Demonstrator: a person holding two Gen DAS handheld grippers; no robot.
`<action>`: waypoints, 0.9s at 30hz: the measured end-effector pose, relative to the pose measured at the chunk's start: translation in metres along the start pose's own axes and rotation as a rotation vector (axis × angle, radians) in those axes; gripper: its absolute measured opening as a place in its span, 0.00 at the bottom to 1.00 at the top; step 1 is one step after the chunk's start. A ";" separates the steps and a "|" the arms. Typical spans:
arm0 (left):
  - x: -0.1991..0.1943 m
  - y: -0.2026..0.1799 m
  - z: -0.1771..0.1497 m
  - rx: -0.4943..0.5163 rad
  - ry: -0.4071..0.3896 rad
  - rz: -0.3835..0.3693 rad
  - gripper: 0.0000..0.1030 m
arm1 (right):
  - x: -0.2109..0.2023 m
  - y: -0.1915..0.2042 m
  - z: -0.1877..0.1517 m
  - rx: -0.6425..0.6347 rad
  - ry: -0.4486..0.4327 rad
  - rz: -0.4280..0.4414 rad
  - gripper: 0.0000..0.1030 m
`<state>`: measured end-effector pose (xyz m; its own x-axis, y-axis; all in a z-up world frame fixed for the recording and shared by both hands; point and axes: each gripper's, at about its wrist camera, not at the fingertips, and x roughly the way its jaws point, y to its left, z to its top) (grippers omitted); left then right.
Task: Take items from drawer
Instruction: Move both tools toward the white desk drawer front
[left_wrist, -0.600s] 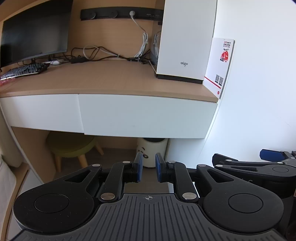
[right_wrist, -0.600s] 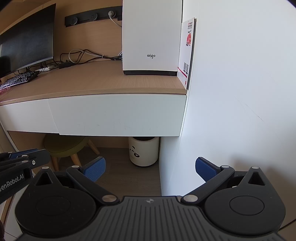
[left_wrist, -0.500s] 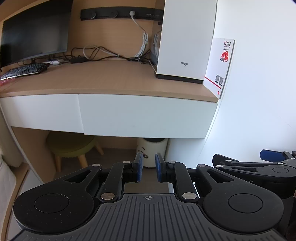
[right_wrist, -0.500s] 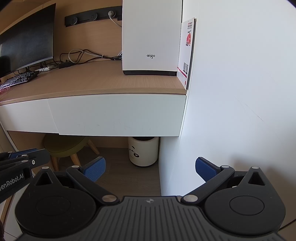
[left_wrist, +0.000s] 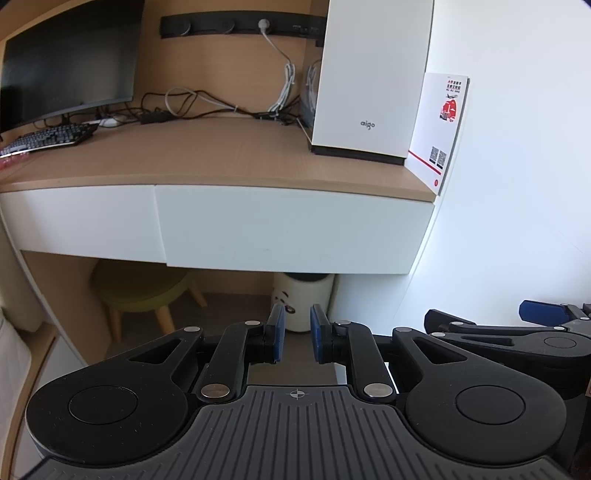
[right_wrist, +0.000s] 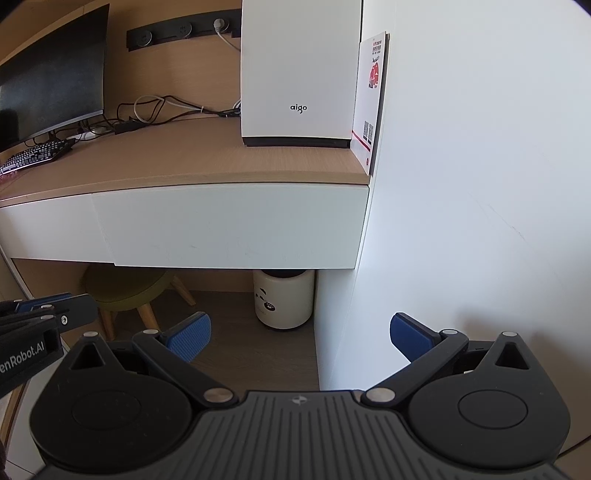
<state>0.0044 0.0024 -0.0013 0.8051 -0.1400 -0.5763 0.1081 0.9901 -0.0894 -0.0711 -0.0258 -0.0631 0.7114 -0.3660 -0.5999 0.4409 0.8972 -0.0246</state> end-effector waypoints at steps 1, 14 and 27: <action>0.000 0.000 0.000 0.002 0.001 -0.002 0.16 | 0.000 0.001 0.000 -0.001 0.003 0.003 1.00; 0.012 0.034 0.008 -0.047 0.069 -0.038 0.16 | 0.003 0.006 -0.001 0.021 0.031 0.003 1.00; 0.038 0.094 0.039 -0.064 0.087 -0.046 0.16 | 0.016 0.036 0.015 -0.064 0.071 -0.023 1.00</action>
<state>0.0673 0.0910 0.0000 0.7462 -0.1880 -0.6386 0.1039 0.9804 -0.1672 -0.0362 -0.0032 -0.0618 0.6602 -0.3699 -0.6537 0.4189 0.9037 -0.0883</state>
